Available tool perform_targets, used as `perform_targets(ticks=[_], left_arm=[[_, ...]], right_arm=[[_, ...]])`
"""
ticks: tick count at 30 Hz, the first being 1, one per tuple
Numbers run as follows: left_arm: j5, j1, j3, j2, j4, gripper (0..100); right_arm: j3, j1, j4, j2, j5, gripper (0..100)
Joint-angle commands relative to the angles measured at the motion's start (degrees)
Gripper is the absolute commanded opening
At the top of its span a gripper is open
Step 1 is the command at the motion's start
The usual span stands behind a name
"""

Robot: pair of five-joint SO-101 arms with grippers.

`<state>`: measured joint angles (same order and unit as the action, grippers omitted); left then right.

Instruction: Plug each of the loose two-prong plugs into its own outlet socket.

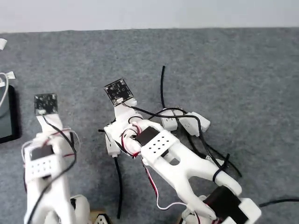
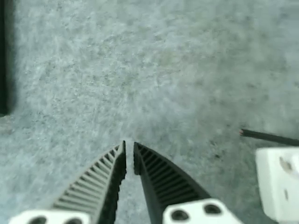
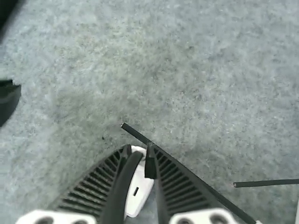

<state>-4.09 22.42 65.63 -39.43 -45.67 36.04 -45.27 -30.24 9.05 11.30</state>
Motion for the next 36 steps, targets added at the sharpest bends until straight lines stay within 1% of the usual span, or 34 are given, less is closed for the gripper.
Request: perform_targets(ticks=[1, 3, 5, 16, 23, 27, 29, 36], left_arm=[[0.8, 2.2, -11.7, 15.3, 0.9, 2], [0.7, 3.0, -15.3, 20.0, 0.9, 2], [0.5, 3.0, -16.8, 21.7, -0.2, 2], [0.4, 3.0, -13.3, 16.6, 0.4, 2], [0.4, 3.0, -12.5, 15.7, 1.1, 2], [0.4, 3.0, -12.6, 16.0, 1.2, 2], [0.4, 3.0, -12.6, 16.1, 1.2, 2], [0.4, 3.0, -12.6, 16.1, 1.3, 2]], right_arm=[[-2.3, -0.6, 1.1, 0.0, -0.6, 0.8], [-2.2, -0.6, 1.1, 0.0, -0.6, 0.8], [-2.2, -0.5, 1.1, 0.0, -0.7, 0.8], [-2.0, -0.5, 2.7, -1.5, -0.7, 0.8], [-1.8, -0.4, 3.3, -2.9, -1.8, 0.8], [0.7, -0.6, 3.3, -2.7, -2.2, 0.8], [2.2, -0.6, 3.3, -2.4, -3.9, 0.8], [7.7, -0.7, 3.6, 3.6, -5.7, 0.8]])
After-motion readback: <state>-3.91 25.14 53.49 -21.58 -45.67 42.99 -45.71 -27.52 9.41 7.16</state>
